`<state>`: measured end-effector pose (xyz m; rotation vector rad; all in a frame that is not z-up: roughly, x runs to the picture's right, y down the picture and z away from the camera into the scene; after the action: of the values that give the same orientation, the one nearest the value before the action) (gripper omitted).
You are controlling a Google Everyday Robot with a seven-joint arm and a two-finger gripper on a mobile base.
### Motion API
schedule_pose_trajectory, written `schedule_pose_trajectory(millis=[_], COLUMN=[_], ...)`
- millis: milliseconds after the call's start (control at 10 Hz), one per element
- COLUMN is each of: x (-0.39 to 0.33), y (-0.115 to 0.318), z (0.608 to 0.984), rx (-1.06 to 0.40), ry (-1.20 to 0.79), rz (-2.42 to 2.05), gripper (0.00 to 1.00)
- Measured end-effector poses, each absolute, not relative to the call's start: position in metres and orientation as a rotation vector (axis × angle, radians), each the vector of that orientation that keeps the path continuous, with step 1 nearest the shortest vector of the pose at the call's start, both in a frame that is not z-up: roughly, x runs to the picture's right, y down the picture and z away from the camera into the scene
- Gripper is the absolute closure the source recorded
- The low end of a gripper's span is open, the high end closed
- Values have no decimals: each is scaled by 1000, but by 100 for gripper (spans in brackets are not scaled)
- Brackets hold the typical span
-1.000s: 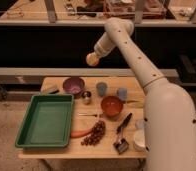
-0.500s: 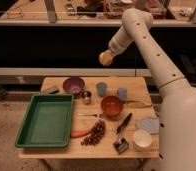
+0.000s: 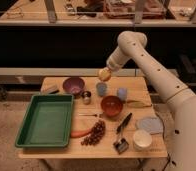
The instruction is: Place apple in plastic cup
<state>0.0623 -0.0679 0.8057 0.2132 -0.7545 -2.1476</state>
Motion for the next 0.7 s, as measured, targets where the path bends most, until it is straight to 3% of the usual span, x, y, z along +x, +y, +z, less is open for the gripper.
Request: schedule_pose_trajectory(millis=[700], x=[51], y=[-52], z=[842], rx=[173], ry=[-736], rz=[-2095], gripper=[65])
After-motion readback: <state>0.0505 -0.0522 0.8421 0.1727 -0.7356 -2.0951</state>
